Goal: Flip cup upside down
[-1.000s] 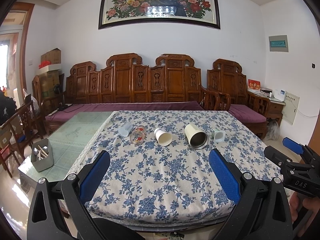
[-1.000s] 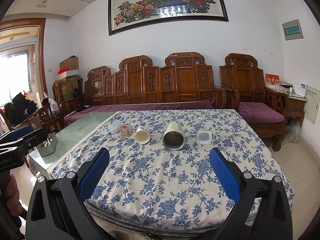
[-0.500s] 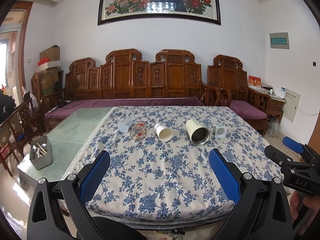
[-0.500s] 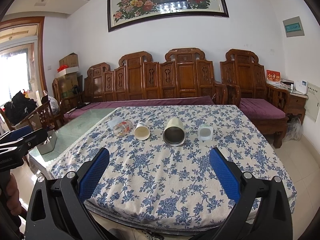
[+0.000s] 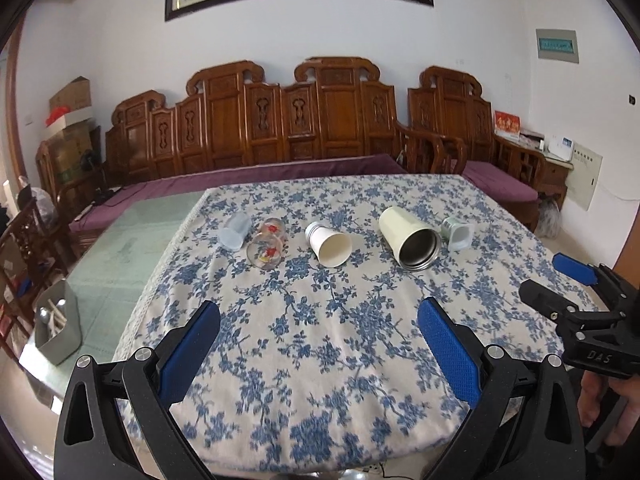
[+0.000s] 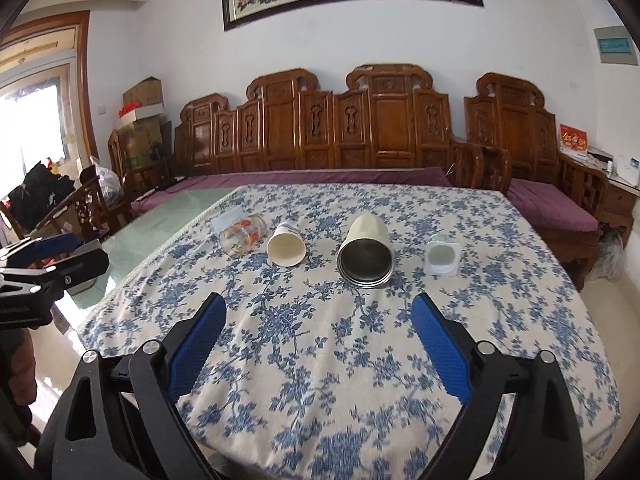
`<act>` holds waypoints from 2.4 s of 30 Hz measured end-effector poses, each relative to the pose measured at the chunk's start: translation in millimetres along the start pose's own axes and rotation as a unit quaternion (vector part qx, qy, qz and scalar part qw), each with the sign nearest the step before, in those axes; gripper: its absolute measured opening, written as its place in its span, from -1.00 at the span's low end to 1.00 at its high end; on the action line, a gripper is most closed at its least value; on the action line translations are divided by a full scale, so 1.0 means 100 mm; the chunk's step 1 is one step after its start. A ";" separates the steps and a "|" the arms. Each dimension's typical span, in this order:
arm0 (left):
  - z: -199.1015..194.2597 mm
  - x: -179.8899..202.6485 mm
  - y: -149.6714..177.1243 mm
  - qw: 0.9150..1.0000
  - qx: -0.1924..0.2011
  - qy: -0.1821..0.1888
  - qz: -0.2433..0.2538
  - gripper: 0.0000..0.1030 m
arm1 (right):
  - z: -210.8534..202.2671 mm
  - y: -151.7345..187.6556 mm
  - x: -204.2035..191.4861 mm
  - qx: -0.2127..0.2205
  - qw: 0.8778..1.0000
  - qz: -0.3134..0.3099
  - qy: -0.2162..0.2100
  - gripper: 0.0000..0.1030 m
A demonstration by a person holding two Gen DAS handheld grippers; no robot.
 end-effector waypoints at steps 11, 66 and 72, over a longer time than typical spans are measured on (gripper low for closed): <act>1.28 -0.18 -0.12 0.996 -0.085 -0.003 0.020 0.69 | 0.85 -0.24 0.09 -0.031 0.999 0.002 -0.019 0.72; 2.99 0.16 -0.42 0.952 -0.302 0.052 0.001 0.14 | 1.45 0.06 0.55 -0.083 0.995 0.036 -0.028 0.60; 2.46 0.32 -0.20 0.957 -0.278 0.082 0.011 0.14 | 1.33 0.12 0.74 -0.080 0.996 0.047 -0.001 0.60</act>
Point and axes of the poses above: each gripper's, at about its wrist camera, not at the fingertips, and z roughly the way its jaws point, x to its right, y to its underside, the point moved 8 cm from there along z, roughly the way its jaws point
